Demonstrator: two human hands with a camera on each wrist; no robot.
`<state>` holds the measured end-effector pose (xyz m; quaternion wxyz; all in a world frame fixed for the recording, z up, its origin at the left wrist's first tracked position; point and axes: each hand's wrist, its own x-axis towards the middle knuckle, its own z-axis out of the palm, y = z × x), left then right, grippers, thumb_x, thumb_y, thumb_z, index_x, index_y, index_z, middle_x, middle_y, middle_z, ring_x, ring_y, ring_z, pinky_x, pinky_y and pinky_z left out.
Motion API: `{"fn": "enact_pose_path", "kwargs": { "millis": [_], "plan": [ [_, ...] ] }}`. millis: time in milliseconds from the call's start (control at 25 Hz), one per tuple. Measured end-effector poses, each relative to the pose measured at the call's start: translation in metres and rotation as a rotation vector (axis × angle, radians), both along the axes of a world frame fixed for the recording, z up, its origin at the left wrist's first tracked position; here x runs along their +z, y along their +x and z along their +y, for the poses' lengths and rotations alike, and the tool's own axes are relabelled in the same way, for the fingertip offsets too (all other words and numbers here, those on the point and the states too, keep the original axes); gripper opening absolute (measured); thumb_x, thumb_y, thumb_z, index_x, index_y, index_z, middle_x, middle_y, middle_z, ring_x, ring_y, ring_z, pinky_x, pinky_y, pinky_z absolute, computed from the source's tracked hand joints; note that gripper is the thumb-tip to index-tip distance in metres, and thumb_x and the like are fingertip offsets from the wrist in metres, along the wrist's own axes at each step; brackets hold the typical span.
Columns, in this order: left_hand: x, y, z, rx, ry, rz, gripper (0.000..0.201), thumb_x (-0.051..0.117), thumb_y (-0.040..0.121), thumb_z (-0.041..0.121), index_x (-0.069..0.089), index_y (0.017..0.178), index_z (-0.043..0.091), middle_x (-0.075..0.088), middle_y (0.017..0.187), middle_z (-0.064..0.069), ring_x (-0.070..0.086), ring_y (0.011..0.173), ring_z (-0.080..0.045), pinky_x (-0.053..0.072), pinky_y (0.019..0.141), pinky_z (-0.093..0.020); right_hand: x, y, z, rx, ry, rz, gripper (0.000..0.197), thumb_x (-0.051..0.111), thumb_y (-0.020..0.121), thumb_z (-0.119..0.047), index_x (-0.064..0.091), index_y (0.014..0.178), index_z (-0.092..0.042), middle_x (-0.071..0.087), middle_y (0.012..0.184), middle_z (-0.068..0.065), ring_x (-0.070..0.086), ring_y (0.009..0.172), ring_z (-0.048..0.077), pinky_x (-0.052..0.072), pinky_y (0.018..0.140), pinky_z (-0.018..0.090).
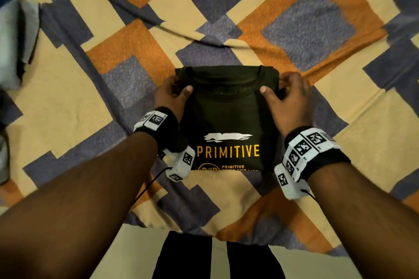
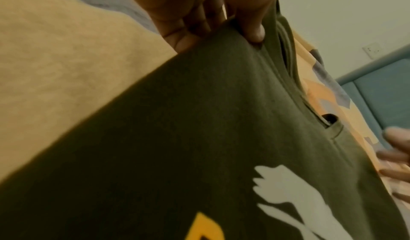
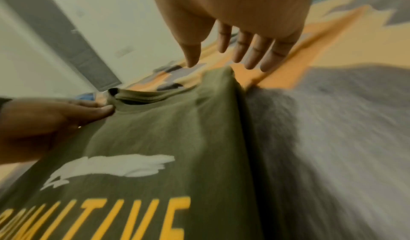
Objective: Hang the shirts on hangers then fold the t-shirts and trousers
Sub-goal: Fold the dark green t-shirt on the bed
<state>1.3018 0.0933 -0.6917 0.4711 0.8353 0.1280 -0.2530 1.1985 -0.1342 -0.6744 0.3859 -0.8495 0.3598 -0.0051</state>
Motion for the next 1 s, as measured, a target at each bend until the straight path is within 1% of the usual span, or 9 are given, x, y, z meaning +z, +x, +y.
{"fn": "enact_pose_path", "kwargs": {
  "millis": [120,200,240,400,520,600,720,880,1000],
  "plan": [
    [0.000,0.000,0.004,0.026,-0.030,-0.016,0.028,0.068,0.086,0.023,0.061,0.110,0.010,0.065,0.101,-0.005,0.060,0.091,-0.017,0.050,0.075,-0.024,0.020,0.052,0.031,0.320,0.005,-0.123,0.025,0.068,0.082,-0.033,0.065,0.097,-0.013,0.064,0.098,0.008,0.059,0.093,0.025,0.049,0.083,0.041],
    [0.001,0.003,0.007,0.056,-0.082,-0.035,0.013,0.073,0.081,0.018,0.061,0.083,0.016,0.063,0.080,-0.005,0.059,0.075,-0.017,0.052,0.072,-0.033,0.026,0.091,0.059,0.462,0.157,-0.019,0.029,0.071,0.083,-0.035,0.067,0.097,-0.010,0.067,0.096,0.007,0.062,0.090,0.021,0.049,0.081,0.036],
    [0.002,0.003,0.007,0.075,-0.097,-0.036,0.018,0.075,0.079,0.015,0.057,0.075,0.018,0.061,0.074,-0.005,0.058,0.071,-0.017,0.052,0.070,-0.035,0.028,0.107,0.072,0.520,0.196,0.037,0.033,0.073,0.081,-0.038,0.067,0.096,-0.008,0.067,0.093,0.007,0.062,0.087,0.019,0.049,0.078,0.034],
    [0.003,-0.003,0.007,0.155,-0.140,-0.031,0.024,0.076,0.077,0.011,0.054,0.070,0.018,0.059,0.067,-0.001,0.057,0.064,-0.014,0.051,0.062,-0.027,0.016,0.141,0.088,0.627,0.255,0.159,0.022,0.073,0.084,-0.025,0.069,0.091,-0.005,0.069,0.089,0.006,0.061,0.079,0.015,0.049,0.071,0.025],
    [-0.007,-0.004,0.014,0.210,-0.194,0.016,0.023,0.075,0.078,0.014,0.053,0.072,0.020,0.058,0.068,0.000,0.056,0.066,-0.014,0.050,0.064,-0.030,-0.002,0.149,0.084,0.599,0.236,0.172,0.012,0.067,0.089,-0.015,0.071,0.092,-0.004,0.067,0.088,0.003,0.055,0.070,0.004,0.038,0.054,0.003],
    [-0.015,-0.001,0.016,0.191,-0.174,0.054,0.022,0.074,0.080,0.016,0.053,0.074,0.021,0.058,0.070,0.001,0.055,0.066,-0.013,0.049,0.065,-0.029,-0.012,0.151,0.088,0.577,0.212,0.183,0.009,0.065,0.090,-0.014,0.070,0.092,-0.007,0.066,0.087,0.002,0.056,0.070,0.003,0.039,0.058,0.007],
    [-0.018,0.002,0.011,0.157,-0.105,0.071,0.018,0.070,0.084,0.021,0.052,0.081,0.022,0.058,0.079,-0.001,0.056,0.072,-0.015,0.050,0.069,-0.031,-0.022,0.155,0.095,0.583,0.149,0.230,0.008,0.063,0.090,-0.018,0.068,0.090,-0.011,0.068,0.092,0.002,0.062,0.086,0.016,0.046,0.075,0.025],
    [-0.012,-0.002,0.008,-0.020,0.064,-0.202,0.033,0.068,0.084,0.020,0.050,0.111,0.012,0.051,0.107,-0.002,0.049,0.093,-0.010,0.041,0.082,-0.021,-0.007,0.136,0.085,0.444,0.079,0.033,0.012,0.062,0.089,-0.019,0.065,0.096,-0.009,0.067,0.095,0.007,0.061,0.088,0.021,0.049,0.081,0.035],
    [-0.005,-0.009,0.003,0.025,0.033,-0.094,0.026,0.066,0.086,0.028,0.054,0.106,0.016,0.057,0.095,0.004,0.055,0.089,-0.013,0.046,0.080,-0.026,-0.001,0.100,0.074,0.430,0.072,0.021,0.014,0.065,0.086,-0.019,0.068,0.097,-0.012,0.068,0.094,0.006,0.061,0.087,0.018,0.050,0.083,0.035]
  ]
}}
